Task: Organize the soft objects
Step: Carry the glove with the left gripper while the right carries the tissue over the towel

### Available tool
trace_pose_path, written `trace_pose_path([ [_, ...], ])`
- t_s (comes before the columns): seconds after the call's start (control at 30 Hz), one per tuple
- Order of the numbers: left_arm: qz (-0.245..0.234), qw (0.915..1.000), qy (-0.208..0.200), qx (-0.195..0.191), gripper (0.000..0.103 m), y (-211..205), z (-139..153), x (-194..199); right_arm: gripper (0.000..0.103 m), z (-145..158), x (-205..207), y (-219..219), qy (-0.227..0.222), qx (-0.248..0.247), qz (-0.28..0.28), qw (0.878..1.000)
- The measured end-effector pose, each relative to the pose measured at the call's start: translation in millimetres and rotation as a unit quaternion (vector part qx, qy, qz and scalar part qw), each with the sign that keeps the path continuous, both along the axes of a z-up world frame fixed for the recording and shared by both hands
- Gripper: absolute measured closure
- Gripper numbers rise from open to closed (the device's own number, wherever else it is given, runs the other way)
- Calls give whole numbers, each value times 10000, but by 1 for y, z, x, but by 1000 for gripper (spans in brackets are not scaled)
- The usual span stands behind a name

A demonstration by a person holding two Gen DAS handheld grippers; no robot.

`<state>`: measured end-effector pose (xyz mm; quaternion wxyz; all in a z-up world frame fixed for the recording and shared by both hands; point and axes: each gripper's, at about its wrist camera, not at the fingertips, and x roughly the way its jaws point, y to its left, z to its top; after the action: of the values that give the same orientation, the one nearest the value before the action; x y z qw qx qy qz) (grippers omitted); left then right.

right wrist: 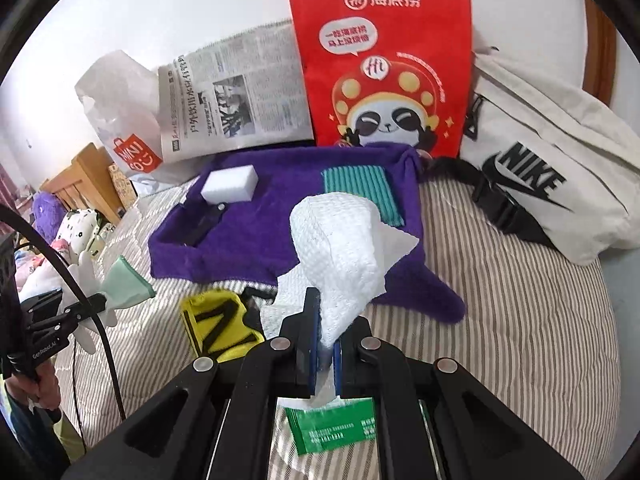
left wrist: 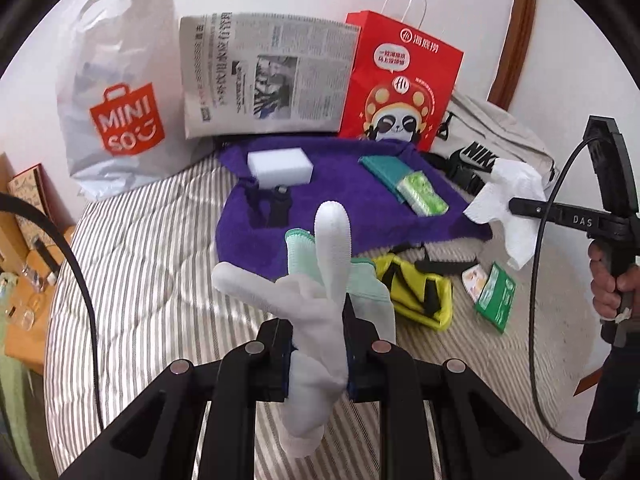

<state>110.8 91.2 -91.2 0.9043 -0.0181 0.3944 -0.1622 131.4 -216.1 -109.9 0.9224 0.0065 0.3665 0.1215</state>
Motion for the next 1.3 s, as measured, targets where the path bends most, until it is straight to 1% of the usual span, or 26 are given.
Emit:
trace_pose_path([
  [0.13,-19,10000,-55,50,85,-3,5,16,97,8,11,7,-51,-23,55,10000],
  [0.37,76,10000,-24,-40,85,2,6,45,97,16,41,26,-124,-175,237,9995],
  [0.63,54,9999,17,-130,85,1,6,76,97,25,80,28,-177,-229,133,9995],
  [0.7,21,9998,14,-221,85,-2,6,86,97,26,94,26,-148,-238,36,9996],
  [0.77,-4,9997,12,-235,85,-7,5,96,97,26,108,25,-97,-182,-35,9998],
  [0.93,-11,9998,55,-213,85,-16,0,119,97,24,133,29,50,-31,-1,10000],
  [1.03,62,9999,81,-96,85,-17,-5,128,96,19,143,43,114,-28,249,9996],
  [1.1,115,9999,81,-32,85,-16,-9,131,96,11,149,57,186,-153,471,9986],
  [1.17,141,9998,130,-110,85,-12,-12,132,96,-2,151,69,302,-326,566,9974],
  [1.23,168,9997,143,-111,85,-10,-15,134,96,-17,151,81,411,-546,770,9947],
  [1.3,183,9996,194,-102,85,-8,-19,137,96,-30,153,90,491,-729,861,9924],
])
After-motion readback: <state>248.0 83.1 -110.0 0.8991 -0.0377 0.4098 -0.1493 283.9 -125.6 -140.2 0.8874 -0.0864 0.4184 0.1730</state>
